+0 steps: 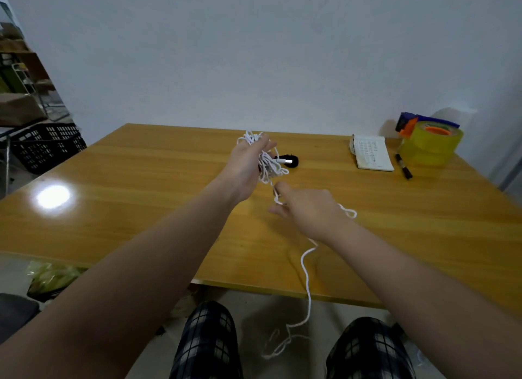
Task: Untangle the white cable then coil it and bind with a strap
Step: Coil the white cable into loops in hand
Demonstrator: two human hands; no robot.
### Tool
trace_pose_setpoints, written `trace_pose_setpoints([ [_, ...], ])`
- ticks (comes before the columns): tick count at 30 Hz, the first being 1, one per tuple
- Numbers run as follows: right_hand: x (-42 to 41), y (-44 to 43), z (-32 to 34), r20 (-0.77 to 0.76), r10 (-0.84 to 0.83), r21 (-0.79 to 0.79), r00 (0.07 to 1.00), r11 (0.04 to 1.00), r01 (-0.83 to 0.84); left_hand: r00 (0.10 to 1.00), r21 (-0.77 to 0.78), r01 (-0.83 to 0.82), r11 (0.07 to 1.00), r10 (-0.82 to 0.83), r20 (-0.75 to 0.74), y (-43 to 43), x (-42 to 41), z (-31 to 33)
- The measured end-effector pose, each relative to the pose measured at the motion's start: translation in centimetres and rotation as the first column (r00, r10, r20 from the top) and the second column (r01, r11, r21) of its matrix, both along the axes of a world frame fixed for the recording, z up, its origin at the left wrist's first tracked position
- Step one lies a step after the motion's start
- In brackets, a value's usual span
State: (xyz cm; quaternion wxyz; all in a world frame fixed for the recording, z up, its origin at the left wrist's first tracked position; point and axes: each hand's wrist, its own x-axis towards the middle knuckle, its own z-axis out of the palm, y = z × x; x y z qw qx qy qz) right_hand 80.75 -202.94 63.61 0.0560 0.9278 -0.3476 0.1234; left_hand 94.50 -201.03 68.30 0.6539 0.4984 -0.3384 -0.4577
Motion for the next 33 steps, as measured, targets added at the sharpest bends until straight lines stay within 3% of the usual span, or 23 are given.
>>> trace_pose_setpoints([
  [3,-1.0,-0.8,-0.3,0.182,0.011,0.015,0.983,1.000,-0.014,1.000,-0.044,0.011,0.999,-0.012,-0.022,0.3,0.5,-0.1],
  [7,-2.2,-2.6,-0.7,0.375,-0.104,0.213,0.921,0.977,0.024,1.000,0.019,-0.021,1.000,0.021,0.016,0.8,1.1,-0.1],
  [10,-2.4,-3.1,0.0,0.303,-0.191,0.226,0.934,0.966,0.124,0.993,0.081,0.074,0.994,-0.066,-0.094,1.2,0.9,-0.5],
  [13,-2.7,-3.4,0.1,0.214,-0.282,0.228,0.935,0.945,0.233,0.945,0.032,0.259,0.965,-0.246,-0.217,1.6,0.5,-0.4],
  [16,-2.8,-3.3,-0.3,0.023,-0.347,0.196,0.938,0.921,0.336,0.904,0.006,0.398,0.918,-0.391,-0.175,1.5,-0.2,0.0],
  [18,-2.7,-2.7,-0.8,-0.042,-0.304,0.177,0.952,0.935,0.306,0.904,-0.021,0.403,0.915,-0.402,-0.146,1.2,-0.8,0.7],
  [20,-2.4,-1.8,-1.5,-0.117,-0.180,0.205,0.977,0.958,0.202,0.941,-0.040,0.300,0.953,-0.302,-0.151,0.6,-0.9,1.0],
  [24,-1.6,-0.7,-2.0,-0.153,-0.013,0.249,0.988,0.967,0.051,0.992,0.030,-0.070,0.997,0.072,-0.099,-1.1,0.3,-0.1],
  [28,-3.0,-0.2,-1.6,-0.067,0.006,0.213,0.998,0.977,0.009,0.892,0.015,-0.449,0.893,0.449,-0.052,-1.8,4.2,-0.3],
  [30,-4.2,-0.2,-1.4,0.075,0.012,0.173,0.997,0.985,-0.025,0.876,-0.005,-0.482,0.876,0.482,0.015,-1.5,5.6,-0.3],
  [33,-4.0,-0.4,-0.4,0.157,0.147,0.019,0.977,0.988,-0.152,0.869,-0.044,-0.391,0.919,0.385,0.311,-1.2,4.5,-1.1],
])
